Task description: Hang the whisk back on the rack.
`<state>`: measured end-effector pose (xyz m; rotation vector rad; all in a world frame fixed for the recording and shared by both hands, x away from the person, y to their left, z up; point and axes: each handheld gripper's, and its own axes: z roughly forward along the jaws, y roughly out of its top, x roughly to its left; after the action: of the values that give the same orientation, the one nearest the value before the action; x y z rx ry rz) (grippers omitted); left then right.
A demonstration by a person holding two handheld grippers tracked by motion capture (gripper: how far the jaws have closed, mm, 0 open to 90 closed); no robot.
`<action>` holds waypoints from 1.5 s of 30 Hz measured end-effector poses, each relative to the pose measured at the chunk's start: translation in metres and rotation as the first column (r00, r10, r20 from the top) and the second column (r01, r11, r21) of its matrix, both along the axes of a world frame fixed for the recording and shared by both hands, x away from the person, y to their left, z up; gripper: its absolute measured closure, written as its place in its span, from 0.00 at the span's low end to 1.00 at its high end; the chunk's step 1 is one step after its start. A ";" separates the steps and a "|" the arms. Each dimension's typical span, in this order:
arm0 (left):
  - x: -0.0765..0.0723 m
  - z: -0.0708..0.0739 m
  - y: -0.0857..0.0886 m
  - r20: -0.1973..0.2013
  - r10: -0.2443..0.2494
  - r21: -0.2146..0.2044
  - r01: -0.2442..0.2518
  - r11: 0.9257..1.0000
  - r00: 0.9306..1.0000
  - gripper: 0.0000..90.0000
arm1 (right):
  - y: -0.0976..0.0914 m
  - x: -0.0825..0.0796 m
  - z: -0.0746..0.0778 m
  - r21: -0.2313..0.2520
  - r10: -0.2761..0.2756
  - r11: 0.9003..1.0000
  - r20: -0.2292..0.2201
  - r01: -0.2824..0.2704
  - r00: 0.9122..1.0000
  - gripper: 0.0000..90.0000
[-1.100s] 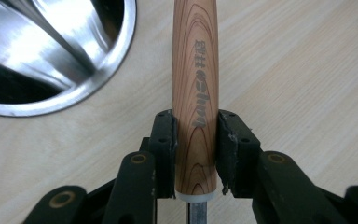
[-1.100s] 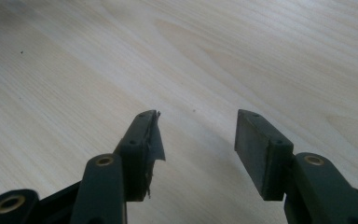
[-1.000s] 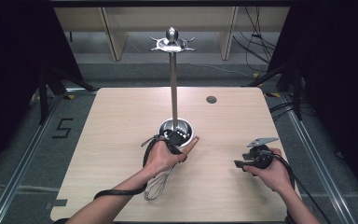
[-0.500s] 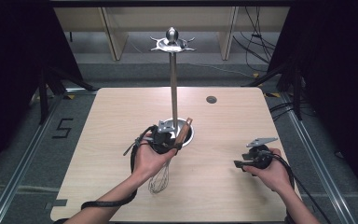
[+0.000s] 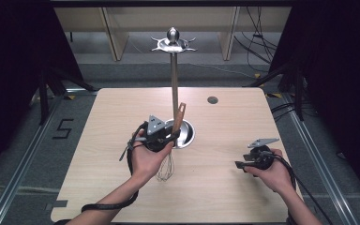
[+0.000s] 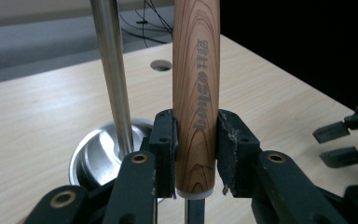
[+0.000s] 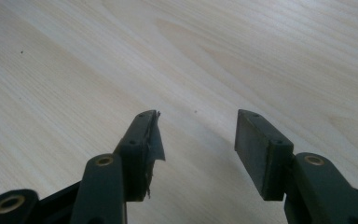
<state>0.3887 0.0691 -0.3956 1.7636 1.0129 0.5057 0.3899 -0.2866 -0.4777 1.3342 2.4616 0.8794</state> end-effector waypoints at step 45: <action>0.000 0.078 -0.008 0.284 0.192 -0.134 -0.159 0.978 0.939 0.76 | -0.001 0.001 -0.001 -0.009 0.010 1.000 0.013 -0.010 1.000 0.55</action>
<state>0.3884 0.0615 -0.3180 1.4547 0.9687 0.7880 0.3906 -0.2879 -0.4783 1.3107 2.4614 0.8754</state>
